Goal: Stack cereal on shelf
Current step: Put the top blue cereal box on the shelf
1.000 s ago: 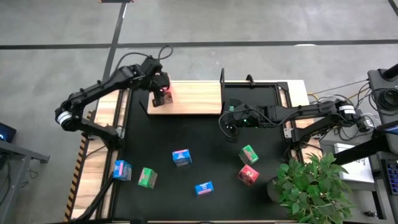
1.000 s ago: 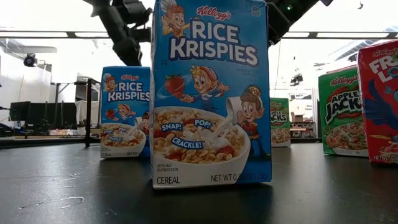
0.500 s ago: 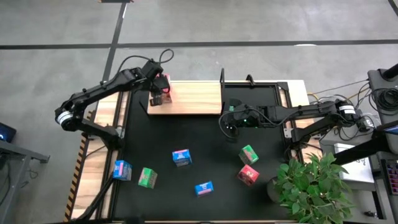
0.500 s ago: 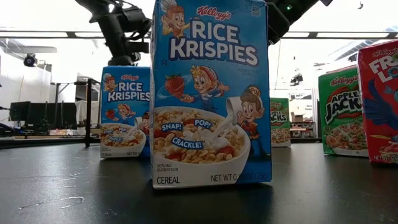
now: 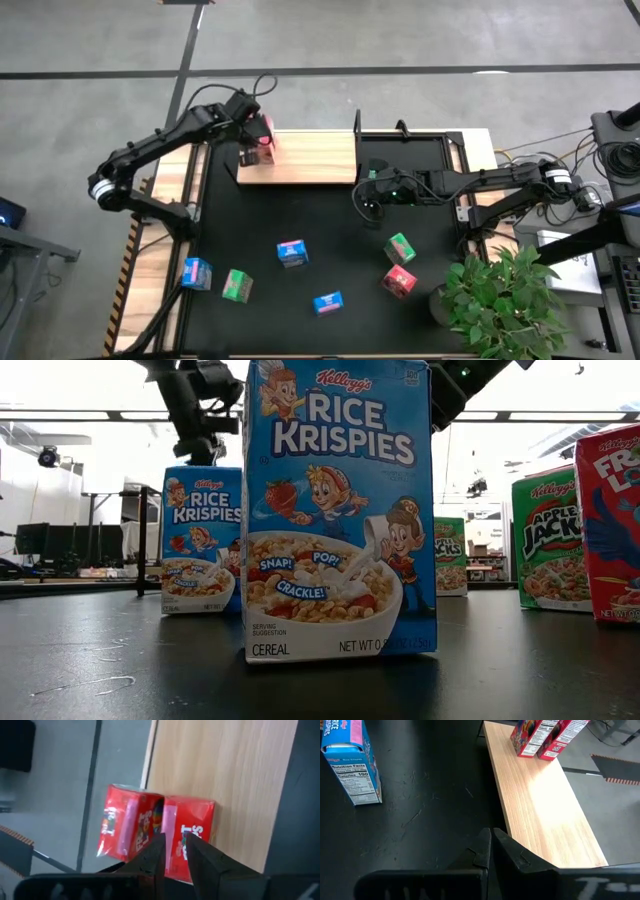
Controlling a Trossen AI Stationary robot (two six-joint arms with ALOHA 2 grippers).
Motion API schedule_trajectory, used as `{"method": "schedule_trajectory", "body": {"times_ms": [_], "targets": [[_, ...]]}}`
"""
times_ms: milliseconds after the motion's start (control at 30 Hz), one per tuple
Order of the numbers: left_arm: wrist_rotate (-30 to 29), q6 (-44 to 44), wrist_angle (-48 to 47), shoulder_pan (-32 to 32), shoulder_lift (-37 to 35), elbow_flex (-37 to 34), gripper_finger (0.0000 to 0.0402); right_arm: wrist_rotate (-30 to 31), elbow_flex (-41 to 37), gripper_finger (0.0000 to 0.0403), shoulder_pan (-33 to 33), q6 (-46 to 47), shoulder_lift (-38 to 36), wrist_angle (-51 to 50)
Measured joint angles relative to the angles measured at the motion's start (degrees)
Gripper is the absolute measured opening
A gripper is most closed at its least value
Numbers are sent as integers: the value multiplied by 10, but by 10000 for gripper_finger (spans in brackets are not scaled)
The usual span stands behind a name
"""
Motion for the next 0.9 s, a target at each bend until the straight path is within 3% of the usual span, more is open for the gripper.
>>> {"method": "schedule_trajectory", "body": {"times_ms": [233,433,567,700,800,900], "targets": [[89,-119,-8,-42,-34,25,60,0,0,9,1,0,0,0],[126,-248,-16,-171,-78,-6,60,0,0,9,1,-9,0,0],[112,-324,-2,-293,-88,-27,60,0,0,9,1,-10,0,0],[50,-414,26,-406,-75,-41,60,0,0,9,1,-4,0,0],[10,-472,34,-473,-55,-42,63,-1,0,9,1,3,0,0],[8,-513,33,-521,-38,-43,76,-1,0,9,1,4,0,0]]}}
